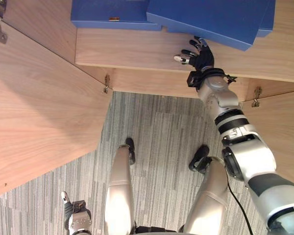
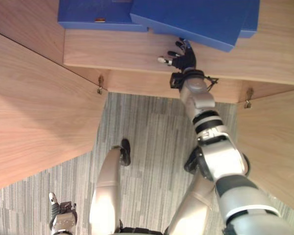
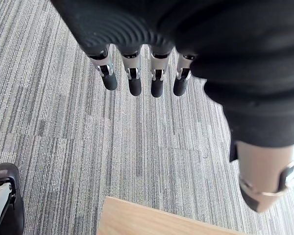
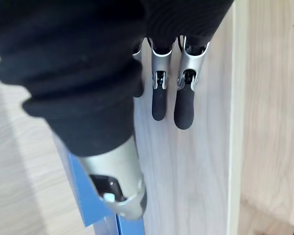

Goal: Walk over to the cabinet, pick up the folder, carry it to the office cabinet, place the folder inside the office cabinet, then close the office cabinet door

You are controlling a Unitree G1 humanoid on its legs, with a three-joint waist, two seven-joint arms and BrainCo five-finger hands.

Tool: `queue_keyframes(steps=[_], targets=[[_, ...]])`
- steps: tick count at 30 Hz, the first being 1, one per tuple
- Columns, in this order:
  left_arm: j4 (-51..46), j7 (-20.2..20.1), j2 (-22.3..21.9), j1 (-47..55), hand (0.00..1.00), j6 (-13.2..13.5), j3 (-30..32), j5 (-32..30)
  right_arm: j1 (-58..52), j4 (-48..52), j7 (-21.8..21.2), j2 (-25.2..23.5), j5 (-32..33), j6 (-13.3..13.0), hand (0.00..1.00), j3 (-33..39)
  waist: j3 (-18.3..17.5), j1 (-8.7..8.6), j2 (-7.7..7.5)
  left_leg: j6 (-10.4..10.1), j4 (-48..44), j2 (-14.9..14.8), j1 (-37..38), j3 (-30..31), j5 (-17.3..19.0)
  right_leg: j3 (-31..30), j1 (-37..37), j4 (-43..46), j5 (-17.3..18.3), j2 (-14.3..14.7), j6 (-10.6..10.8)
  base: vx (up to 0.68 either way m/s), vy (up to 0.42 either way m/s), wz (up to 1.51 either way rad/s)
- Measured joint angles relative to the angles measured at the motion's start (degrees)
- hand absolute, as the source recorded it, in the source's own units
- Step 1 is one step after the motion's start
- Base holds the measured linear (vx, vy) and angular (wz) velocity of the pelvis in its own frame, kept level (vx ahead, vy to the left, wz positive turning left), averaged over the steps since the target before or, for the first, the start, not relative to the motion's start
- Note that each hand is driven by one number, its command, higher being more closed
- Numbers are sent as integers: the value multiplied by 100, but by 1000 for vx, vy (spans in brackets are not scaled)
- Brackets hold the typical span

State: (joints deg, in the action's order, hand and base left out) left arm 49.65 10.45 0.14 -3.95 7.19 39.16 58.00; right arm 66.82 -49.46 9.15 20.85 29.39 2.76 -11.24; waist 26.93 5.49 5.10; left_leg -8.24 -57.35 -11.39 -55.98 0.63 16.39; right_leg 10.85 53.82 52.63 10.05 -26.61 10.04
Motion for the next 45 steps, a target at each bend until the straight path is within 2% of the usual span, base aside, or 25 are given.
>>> queue_keyframes(steps=[9,17,20,25,32,35,42,45], targets=[[-16,-209,22,14,0,0,-2,-196,384,-15,-28,473,-829,195,0,-4,48,-28,-80,8,10,5,-1,-9,-3,0,-18,-98,-75,7,20,3,47,-1],[-81,-333,24,130,0,3,-2,-216,612,220,-90,801,-1523,232,0,-21,67,-54,-110,12,-13,-13,-30,-9,-1,-1,1,-113,-95,27,17,-2,37,-1],[-84,-351,25,186,0,5,-2,-215,697,462,-251,930,-1787,233,0,-310,68,-62,-112,13,-37,-47,-78,-9,0,-1,55,-102,-101,49,9,-4,29,-4],[-95,-461,32,352,0,5,-2,-214,701,895,-806,1255,-2507,221,0,-1081,81,-71,-128,12,-55,-73,-100,-15,0,-4,98,-72,-102,54,7,-5,30,-2],[-217,-581,90,476,0,4,-2,-216,522,1197,-1289,1780,-3084,152,0,-1389,98,-18,-157,13,-56,-77,-98,-30,0,-4,95,-77,-103,55,7,-1,5,0],[-243,-597,116,476,0,3,-2,-216,241,1640,-1568,2100,-3349,145,0,-1595,100,-1,-159,13,-47,-78,-97,-38,0,-3,95,-92,-106,61,4,0,0,0],[-314,-659,116,479,0,-2,-2,-221,-59,2070,-1821,2368,-3950,57,0,-1747,100,-2,-159,13,-31,-101,-69,-73,0,-4,92,-129,-134,80,-19,0,0,-2],[-322,-677,116,479,0,-3,-2,-225,-136,2117,-1820,2374,-3968,53,0,-1706,100,5,-159,13,-30,-109,-64,-78,0,-5,92,-135,-140,89,-23,0,0,-1]])
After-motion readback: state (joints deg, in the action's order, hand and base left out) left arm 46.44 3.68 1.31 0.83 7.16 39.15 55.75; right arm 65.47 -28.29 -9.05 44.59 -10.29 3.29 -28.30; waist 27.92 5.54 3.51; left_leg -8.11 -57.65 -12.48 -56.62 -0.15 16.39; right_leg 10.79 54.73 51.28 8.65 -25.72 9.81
